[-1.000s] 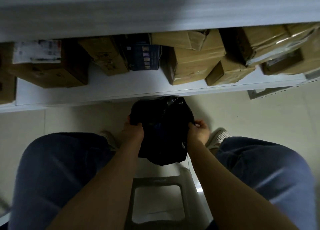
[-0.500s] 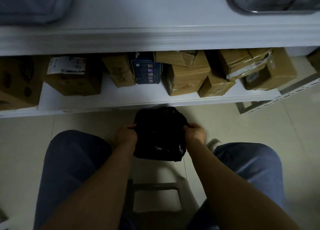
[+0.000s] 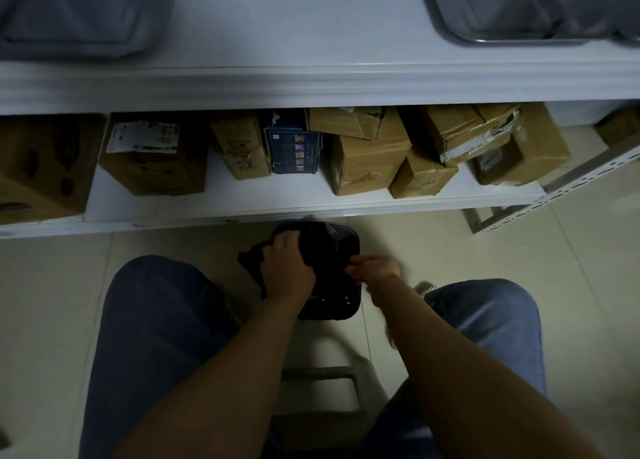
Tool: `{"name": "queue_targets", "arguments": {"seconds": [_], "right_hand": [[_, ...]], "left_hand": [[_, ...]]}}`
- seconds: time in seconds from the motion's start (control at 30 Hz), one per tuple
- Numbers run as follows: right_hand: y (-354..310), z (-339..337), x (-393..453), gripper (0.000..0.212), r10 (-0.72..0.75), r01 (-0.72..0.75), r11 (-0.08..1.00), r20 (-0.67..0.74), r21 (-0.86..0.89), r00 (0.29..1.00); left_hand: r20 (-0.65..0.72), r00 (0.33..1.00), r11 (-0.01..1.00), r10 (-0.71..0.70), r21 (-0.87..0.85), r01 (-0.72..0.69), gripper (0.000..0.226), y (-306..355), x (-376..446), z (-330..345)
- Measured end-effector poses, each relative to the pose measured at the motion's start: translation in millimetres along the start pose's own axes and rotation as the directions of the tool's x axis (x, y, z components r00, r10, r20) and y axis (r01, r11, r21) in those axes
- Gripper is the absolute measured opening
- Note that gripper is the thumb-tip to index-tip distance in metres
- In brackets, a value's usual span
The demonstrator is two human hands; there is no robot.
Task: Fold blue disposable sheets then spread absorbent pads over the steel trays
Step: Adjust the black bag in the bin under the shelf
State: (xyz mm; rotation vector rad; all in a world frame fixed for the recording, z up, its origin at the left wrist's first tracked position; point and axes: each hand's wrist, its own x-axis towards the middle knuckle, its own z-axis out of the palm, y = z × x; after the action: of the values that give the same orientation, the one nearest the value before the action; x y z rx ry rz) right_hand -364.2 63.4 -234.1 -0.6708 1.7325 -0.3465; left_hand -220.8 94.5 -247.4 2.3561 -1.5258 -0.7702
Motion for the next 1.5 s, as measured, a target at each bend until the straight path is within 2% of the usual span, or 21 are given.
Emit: {"name": "queue_targets", "arguments": {"seconds": [0.03, 0.1, 0.17, 0.2, 0.27, 0.37, 0.43, 0.6, 0.7, 0.8, 0.87, 0.93, 1.07, 1.13, 1.23, 1.3, 1.37, 1.43, 1.5], "right_hand": [[-1.5, 0.8, -2.2, 0.015, -0.001, 0.001, 1.0, 0.024, -0.015, 1.0], [-5.4, 3.1, -4.1, 0.023, -0.01, 0.009, 0.999, 0.049, 0.035, 0.999], [-8.9, 4.0, -5.2, 0.025, -0.045, 0.04, 0.997, 0.068, 0.064, 0.997], [-11.0, 3.9, -5.3, 0.025, -0.068, 0.063, 0.996, 0.074, 0.067, 0.995], [-14.5, 1.9, -6.2, 0.025, -0.109, 0.101, 0.99, 0.085, 0.096, 0.99], [-17.9, 0.1, -7.0, 0.026, -0.132, 0.11, 0.965, 0.077, 0.237, 0.988], [-19.5, 1.3, -8.9, 0.03, -0.116, 0.093, 0.942, 0.054, 0.323, 0.992], [-21.4, 4.7, -5.4, 0.041, -0.067, 0.089, 0.923, -0.071, 0.375, 0.995], [-25.9, -3.2, 0.2, 0.038, -0.056, 0.13, 0.892, -0.18, 0.432, 0.982], [-31.7, -17.2, 8.8, 0.037, -0.053, 0.172, 0.878, -0.266, 0.448, 0.963], [-35.0, -22.4, 16.0, 0.038, 0.026, 0.143, 0.835, -0.299, 0.531, 0.954], [-36.9, -25.3, 22.4, 0.041, 0.078, 0.125, 0.849, -0.355, 0.514, 0.932], [-34.5, -31.7, 30.3, 0.037, 0.11, 0.123, 0.836, -0.383, 0.535, 0.917], [-31.2, -30.8, 31.8, 0.036, 0.078, 0.13, 0.842, -0.357, 0.524, 0.931], [-30.2, -25.5, 30.9, 0.049, 0.16, -0.004, 0.89, -0.305, 0.456, 0.939], [-31.2, -17.9, 18.2, 0.045, 0.151, -0.107, 0.955, -0.145, 0.276, 0.978], [-26.2, -1.4, 4.8, 0.024, 0.15, -0.171, 0.955, 0.1, 0.243, 0.984], [-16.6, 15.5, 3.3, 0.021, 0.099, -0.145, 0.966, 0.207, 0.216, 0.973], [-11.7, 25.9, 9.4, 0.019, 0.045, -0.073, 0.984, 0.17, 0.161, 0.984]], "left_hand": [[0.077, 0.992, 0.994, 0.096, -0.052, -0.092, 0.065, 8.7, -0.6, 4.1], [0.24, 0.952, 0.974, 0.191, -0.169, -0.152, 0.08, 21.3, -0.1, 17.0], [0.364, 0.909, 0.949, 0.205, -0.3, -0.094, 0.089, 31.3, -4.5, 27.8], [0.391, 0.899, 0.922, 0.199, -0.384, -0.037, 0.086, 34.1, -5.9, 32.9], [0.387, 0.909, 0.882, 0.155, -0.469, 0.049, 0.063, 37.3, -5.3, 37.1], [0.343, 0.93, 0.932, 0.136, -0.363, -0.002, 0.018, 37.4, -1.0, 35.5], [0.333, 0.93, 0.959, 0.156, -0.278, -0.061, 0.008, 35.2, 1.4, 34.2], [0.376, 0.911, 0.979, 0.169, -0.172, -0.111, 0.013, 28.7, -0.3, 33.1], [0.413, 0.9, 0.981, 0.135, -0.181, -0.064, 0.013, 20.0, -0.7, 36.0], [0.437, 0.893, 0.988, 0.106, -0.146, -0.046, 0.026, 12.0, -0.4, 37.4], [0.433, 0.895, 0.991, 0.106, -0.121, -0.059, 0.029, 8.5, 0.4, 38.3], [0.437, 0.893, 0.992, 0.11, -0.11, -0.068, 0.034, 6.0, 3.0, 40.1], [0.442, 0.891, 0.992, 0.101, -0.112, -0.057, 0.017, 7.6, 8.2, 35.6], [0.402, 0.911, 0.991, 0.09, -0.128, -0.041, 0.022, 9.8, 10.4, 33.4], [0.358, 0.933, 0.977, 0.025, -0.208, 0.053, 0.025, 10.8, 14.2, 35.2], [0.342, 0.94, 0.964, -0.008, -0.247, 0.098, 0.022, 12.7, 15.9, 37.1], [0.337, 0.942, 0.961, -0.012, -0.256, 0.104, 0.021, 17.4, 15.9, 37.0], [0.324, 0.946, 0.957, 0.005, -0.274, 0.089, 0.025, 21.9, 14.1, 38.1], [0.338, 0.941, 0.942, 0.024, -0.323, 0.092, 0.027, 23.4, 12.3, 39.5]]}}
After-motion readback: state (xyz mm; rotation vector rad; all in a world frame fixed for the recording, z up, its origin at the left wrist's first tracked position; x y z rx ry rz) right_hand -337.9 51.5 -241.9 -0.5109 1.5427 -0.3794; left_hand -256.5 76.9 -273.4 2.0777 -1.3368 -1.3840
